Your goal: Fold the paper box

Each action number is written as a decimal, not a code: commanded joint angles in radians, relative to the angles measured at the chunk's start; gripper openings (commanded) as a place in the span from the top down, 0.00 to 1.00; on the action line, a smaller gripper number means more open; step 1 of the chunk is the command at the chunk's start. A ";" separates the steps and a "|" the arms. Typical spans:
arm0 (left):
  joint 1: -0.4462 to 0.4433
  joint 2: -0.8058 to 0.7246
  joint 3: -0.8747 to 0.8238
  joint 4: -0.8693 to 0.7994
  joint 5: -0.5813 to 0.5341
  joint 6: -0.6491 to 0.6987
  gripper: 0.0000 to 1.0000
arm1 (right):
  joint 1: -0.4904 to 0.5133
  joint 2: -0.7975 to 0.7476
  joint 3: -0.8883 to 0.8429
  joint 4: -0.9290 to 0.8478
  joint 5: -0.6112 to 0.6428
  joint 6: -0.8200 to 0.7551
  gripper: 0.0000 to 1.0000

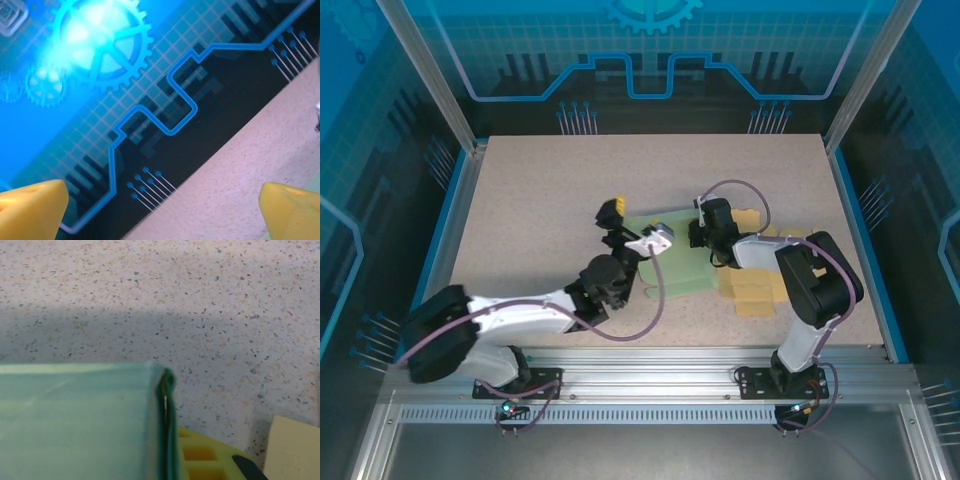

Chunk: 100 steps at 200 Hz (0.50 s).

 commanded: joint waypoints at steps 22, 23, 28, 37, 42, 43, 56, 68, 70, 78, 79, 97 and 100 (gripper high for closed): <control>0.145 -0.360 0.009 -0.720 0.086 -0.870 0.01 | 0.009 -0.094 0.041 -0.110 0.042 0.017 1.00; 0.151 -0.368 0.008 -0.730 0.091 -0.886 0.01 | 0.009 -0.096 0.041 -0.111 0.044 0.020 1.00; 0.178 -0.406 -0.002 -0.766 0.115 -0.947 0.01 | 0.009 -0.107 0.041 -0.119 0.049 0.029 1.00; 0.218 -0.470 -0.030 -0.805 0.148 -1.024 0.01 | 0.007 -0.120 0.041 -0.138 0.046 0.026 1.00; 0.236 -0.503 -0.047 -0.815 0.167 -1.052 0.01 | 0.004 -0.127 0.041 -0.149 0.041 0.020 1.00; 0.239 -0.510 -0.050 -0.816 0.171 -1.056 0.01 | 0.003 -0.129 0.041 -0.151 0.038 0.019 1.00; 0.274 -0.580 -0.095 -0.826 0.220 -1.105 0.01 | -0.001 -0.145 0.042 -0.189 0.018 0.014 1.00; 0.296 -0.615 -0.118 -0.842 0.238 -1.149 0.01 | -0.008 -0.164 0.041 -0.215 0.003 0.035 1.00; 0.300 -0.618 -0.119 -0.848 0.242 -1.156 0.01 | -0.008 -0.168 0.041 -0.218 -0.002 0.035 1.00; 0.313 -0.623 -0.120 -0.870 0.252 -1.177 0.01 | -0.010 -0.183 0.042 -0.233 -0.019 0.021 1.00; 0.315 -0.622 -0.120 -0.873 0.254 -1.180 0.01 | -0.009 -0.185 0.042 -0.235 -0.021 0.019 1.00; 0.347 -0.588 -0.100 -0.919 0.307 -1.215 0.01 | -0.012 -0.215 0.041 -0.275 -0.037 -0.038 1.00; 0.353 -0.578 -0.097 -0.924 0.319 -1.219 0.01 | -0.012 -0.219 0.063 -0.284 -0.033 -0.042 1.00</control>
